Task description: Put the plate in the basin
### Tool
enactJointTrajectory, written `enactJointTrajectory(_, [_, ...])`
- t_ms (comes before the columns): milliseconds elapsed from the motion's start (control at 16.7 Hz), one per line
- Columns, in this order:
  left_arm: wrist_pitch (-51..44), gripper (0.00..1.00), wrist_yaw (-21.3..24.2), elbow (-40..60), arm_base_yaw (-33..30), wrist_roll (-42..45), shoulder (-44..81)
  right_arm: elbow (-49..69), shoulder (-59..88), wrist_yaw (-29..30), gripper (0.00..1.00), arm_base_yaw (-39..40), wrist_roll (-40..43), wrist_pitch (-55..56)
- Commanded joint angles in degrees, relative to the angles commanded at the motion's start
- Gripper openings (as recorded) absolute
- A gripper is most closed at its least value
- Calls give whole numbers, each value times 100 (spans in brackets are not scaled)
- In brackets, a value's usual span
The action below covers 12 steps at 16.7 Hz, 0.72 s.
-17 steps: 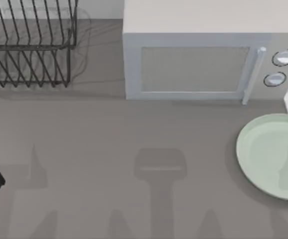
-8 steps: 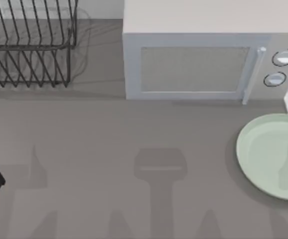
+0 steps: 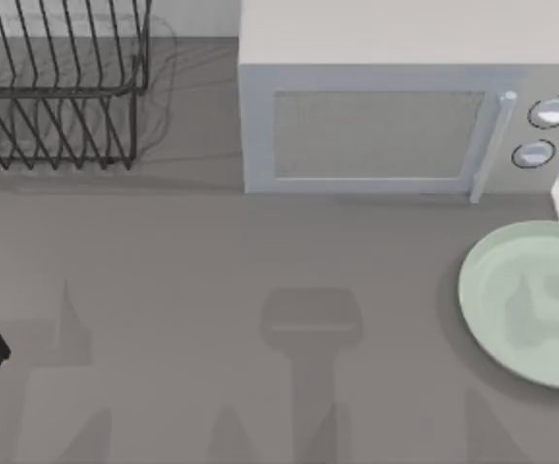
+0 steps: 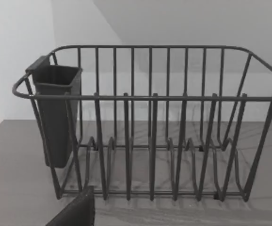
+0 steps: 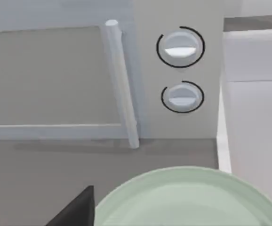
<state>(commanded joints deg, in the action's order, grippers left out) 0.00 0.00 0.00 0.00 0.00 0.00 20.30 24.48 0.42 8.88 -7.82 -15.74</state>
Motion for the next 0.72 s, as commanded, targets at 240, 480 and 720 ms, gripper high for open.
enactJointTrajectory(240, [0,100,0,0,0,0,0,1614,2107,1,100,576,-540,-1257])
enactJointTrajectory(480, [0,100,0,0,0,0,0,3315,4448,-12,100,1046,-1026,-2559])
enactJointTrajectory(720, [0,100,0,0,0,0,0,4801,6591,-31,100,1348,-1388,-3713])
